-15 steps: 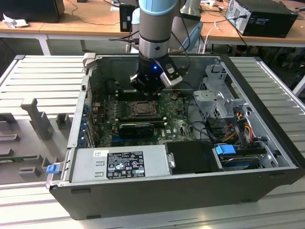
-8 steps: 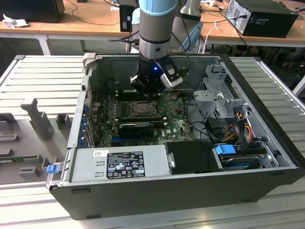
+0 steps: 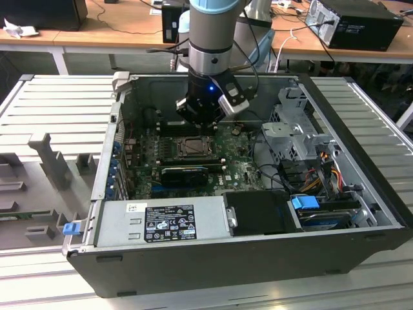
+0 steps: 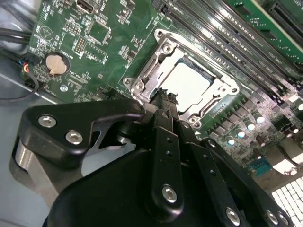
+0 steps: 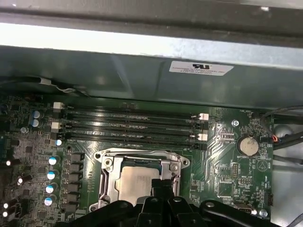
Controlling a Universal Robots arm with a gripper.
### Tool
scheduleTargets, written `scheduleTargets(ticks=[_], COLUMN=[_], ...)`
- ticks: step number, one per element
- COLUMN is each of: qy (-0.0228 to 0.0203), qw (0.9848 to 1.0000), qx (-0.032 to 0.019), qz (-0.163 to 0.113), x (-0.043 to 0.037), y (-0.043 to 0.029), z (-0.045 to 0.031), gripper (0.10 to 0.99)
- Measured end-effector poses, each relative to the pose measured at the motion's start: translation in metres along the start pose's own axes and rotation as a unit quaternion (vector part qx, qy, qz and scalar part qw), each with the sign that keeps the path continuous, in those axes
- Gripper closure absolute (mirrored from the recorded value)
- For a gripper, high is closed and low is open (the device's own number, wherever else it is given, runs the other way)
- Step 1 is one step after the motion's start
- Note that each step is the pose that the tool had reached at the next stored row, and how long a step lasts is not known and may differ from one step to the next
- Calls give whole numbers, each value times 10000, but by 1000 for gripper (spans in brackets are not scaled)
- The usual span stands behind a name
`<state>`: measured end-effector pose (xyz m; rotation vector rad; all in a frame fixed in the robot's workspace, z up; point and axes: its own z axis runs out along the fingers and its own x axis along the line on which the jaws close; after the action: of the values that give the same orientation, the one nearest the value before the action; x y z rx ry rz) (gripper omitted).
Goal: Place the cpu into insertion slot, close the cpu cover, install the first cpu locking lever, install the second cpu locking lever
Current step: 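Install the second cpu locking lever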
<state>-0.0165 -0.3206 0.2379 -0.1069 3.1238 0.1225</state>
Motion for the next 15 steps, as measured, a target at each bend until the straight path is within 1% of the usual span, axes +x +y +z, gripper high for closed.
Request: scheduleTargets(ticks=[2,8,9,12,15], qy=[1,1,0,1,0], qw=[10000,10000,10000,10000,10000], qx=[1,2,2,3,2], qz=[1,1,1,3,3], x=[2,12,13,14,15], y=[-19,-170,-180,-193,-226], z=[-2,-13,-14,-60,-70], gripper=[980,980,980,980,980])
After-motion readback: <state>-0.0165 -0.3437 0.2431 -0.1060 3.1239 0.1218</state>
